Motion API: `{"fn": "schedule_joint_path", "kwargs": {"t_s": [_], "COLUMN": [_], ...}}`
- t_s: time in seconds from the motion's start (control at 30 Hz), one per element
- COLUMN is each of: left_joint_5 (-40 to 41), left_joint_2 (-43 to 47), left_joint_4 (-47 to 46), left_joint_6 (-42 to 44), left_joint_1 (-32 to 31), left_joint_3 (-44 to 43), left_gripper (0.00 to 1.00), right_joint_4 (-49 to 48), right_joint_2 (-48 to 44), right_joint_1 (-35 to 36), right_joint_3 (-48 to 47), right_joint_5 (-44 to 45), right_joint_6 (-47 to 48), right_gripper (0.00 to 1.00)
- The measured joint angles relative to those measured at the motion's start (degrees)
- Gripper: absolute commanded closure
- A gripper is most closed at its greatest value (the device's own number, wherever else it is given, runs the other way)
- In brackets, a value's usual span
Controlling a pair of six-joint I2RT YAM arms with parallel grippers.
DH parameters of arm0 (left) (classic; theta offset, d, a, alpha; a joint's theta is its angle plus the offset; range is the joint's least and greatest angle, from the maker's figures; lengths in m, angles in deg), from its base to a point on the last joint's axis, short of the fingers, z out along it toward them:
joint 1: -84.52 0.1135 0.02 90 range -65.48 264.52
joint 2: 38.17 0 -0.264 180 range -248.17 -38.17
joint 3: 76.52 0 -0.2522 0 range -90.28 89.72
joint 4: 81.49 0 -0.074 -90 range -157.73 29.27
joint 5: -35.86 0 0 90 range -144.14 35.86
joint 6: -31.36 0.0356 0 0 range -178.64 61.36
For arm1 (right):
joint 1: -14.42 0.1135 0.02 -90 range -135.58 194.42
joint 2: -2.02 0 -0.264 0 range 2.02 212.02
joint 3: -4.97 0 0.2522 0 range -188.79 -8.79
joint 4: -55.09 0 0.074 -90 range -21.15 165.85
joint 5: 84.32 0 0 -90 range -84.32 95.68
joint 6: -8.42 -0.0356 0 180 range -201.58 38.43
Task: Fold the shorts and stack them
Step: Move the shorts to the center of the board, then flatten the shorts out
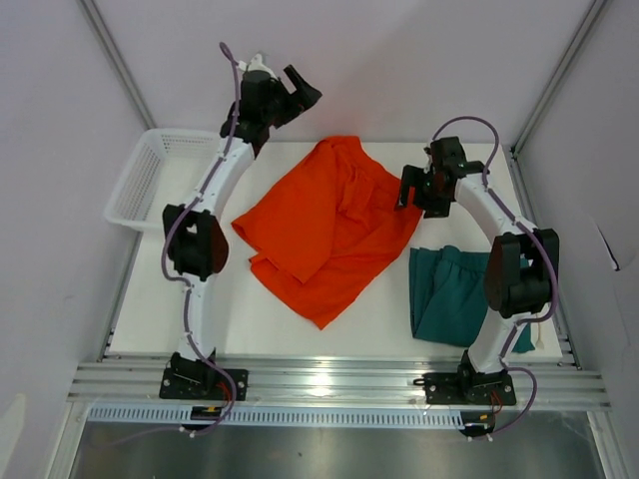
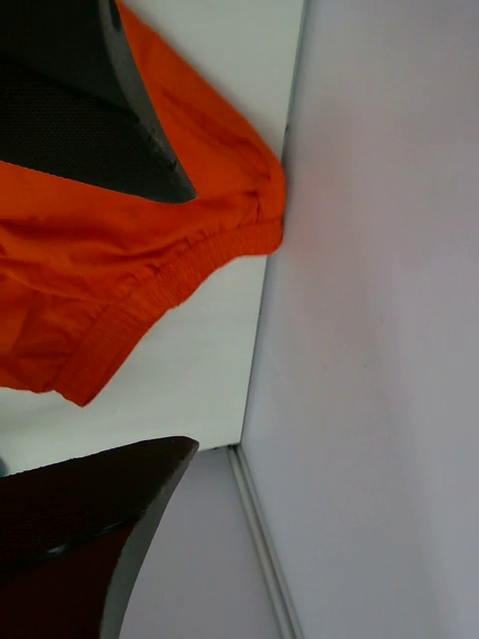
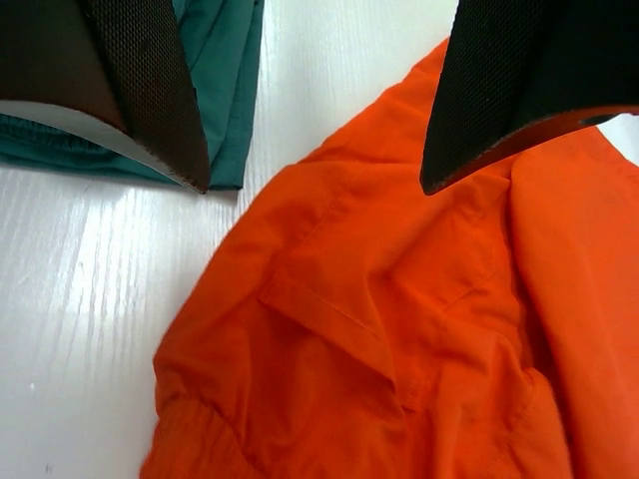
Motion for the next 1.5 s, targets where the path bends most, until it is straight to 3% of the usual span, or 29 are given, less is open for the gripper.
{"fn": "schedule_joint_path", "kwargs": {"t_s": [0.1, 0.23, 0.5, 0.63, 0.77, 1.0, 1.1, 1.5], "left_joint_5": [3.1, 7.91, 12.07, 13.16, 14.62, 18.47, 18.51, 18.36], "left_joint_2": [7.06, 19.06, 33.11, 37.86, 43.41, 50.36, 49.4, 43.91], "left_joint_4": [5.77, 11.19, 16.7, 16.48, 16.0, 8.76, 6.32, -5.49], "left_joint_6": [3.74, 6.49, 7.45, 6.91, 5.53, 2.67, 1.88, -0.85], "left_joint_1": [1.31, 2.38, 2.21, 2.14, 2.36, 2.91, 4.22, 6.99], "left_joint_3": [2.62, 12.35, 39.91, 56.78, 66.53, 73.81, 75.1, 78.16], "left_gripper": [0.01, 0.01, 0.09, 0.11, 0.19, 0.3, 0.36, 0.45], "right_joint_4": [-2.01, -4.66, -11.43, -15.52, -21.11, -27.43, -30.16, -43.52], "right_joint_2": [-0.63, -0.79, -4.15, -6.03, -7.91, -8.09, -8.09, -9.16], "right_joint_1": [1.05, 4.02, 8.02, 7.89, 8.46, 10.21, 11.02, 12.83], "right_joint_3": [0.0, 0.09, 8.81, 13.81, 19.43, 25.4, 26.88, 37.48], "right_joint_5": [0.07, -0.92, -1.55, -1.29, -0.87, -0.37, 0.0, 0.28], "right_joint_6": [0.02, 0.02, -1.9, -2.93, -3.89, -5.42, -5.97, -6.43], "right_gripper": [0.17, 0.26, 0.46, 0.49, 0.5, 0.5, 0.51, 0.53]}}
